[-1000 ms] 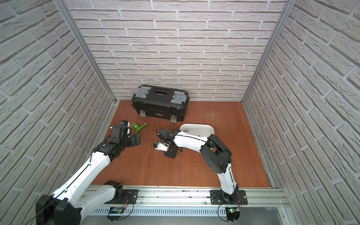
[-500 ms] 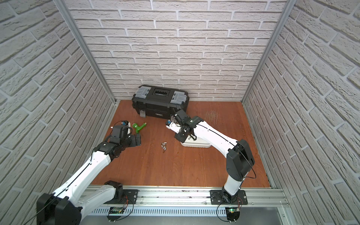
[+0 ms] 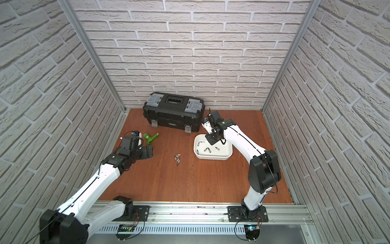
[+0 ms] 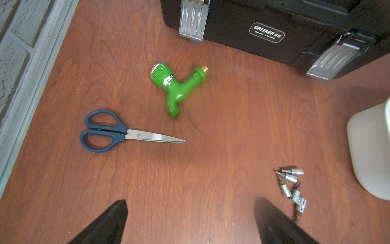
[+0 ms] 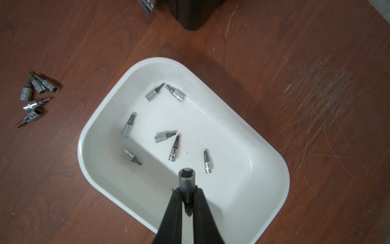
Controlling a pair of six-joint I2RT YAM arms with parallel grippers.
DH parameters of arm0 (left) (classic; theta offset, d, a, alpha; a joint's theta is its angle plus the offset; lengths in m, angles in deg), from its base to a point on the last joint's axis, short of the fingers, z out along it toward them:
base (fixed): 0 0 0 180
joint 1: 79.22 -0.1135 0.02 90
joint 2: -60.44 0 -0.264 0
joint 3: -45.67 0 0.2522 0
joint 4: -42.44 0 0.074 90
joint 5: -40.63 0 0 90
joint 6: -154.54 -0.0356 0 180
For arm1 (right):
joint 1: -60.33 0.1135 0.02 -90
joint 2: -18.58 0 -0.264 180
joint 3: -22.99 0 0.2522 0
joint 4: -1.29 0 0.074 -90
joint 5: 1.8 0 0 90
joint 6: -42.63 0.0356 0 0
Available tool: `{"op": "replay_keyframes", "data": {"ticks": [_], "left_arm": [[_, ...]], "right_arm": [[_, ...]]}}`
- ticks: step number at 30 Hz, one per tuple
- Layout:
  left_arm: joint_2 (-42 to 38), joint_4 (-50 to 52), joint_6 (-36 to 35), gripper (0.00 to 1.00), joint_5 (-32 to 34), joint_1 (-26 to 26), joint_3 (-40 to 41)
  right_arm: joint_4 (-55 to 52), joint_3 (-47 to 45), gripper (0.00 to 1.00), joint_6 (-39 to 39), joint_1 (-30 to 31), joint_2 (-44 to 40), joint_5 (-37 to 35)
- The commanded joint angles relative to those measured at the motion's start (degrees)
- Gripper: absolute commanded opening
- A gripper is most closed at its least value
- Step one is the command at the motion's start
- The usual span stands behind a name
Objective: Put the bit on the desktop into the storage box
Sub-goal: Place the screwdriver bit in the storage box.
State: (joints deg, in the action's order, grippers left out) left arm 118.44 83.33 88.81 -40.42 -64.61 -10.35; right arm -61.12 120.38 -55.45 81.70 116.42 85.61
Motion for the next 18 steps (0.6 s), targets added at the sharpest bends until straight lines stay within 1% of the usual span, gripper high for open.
{"op": "replay_keyframes", "data": {"ticks": [1, 11, 18], "left_arm": [[-0.1, -0.1, 0.3, 0.98, -0.3, -0.5, -0.5], [-0.2, -0.2, 0.4, 0.98, -0.2, -0.4, -0.4], [-0.2, -0.3, 0.5, 0.98, -0.7, -0.5, -0.4]], "right_arm": [[1.5, -1.1, 0.03, 2.9, -0.8, 0.4, -1.4], [3.2, -2.4, 0.03, 5.9, -2.4, 2.6, -1.9], [5.2, -3.9, 0.03, 7.9, -2.7, 5.8, -2.9]]}}
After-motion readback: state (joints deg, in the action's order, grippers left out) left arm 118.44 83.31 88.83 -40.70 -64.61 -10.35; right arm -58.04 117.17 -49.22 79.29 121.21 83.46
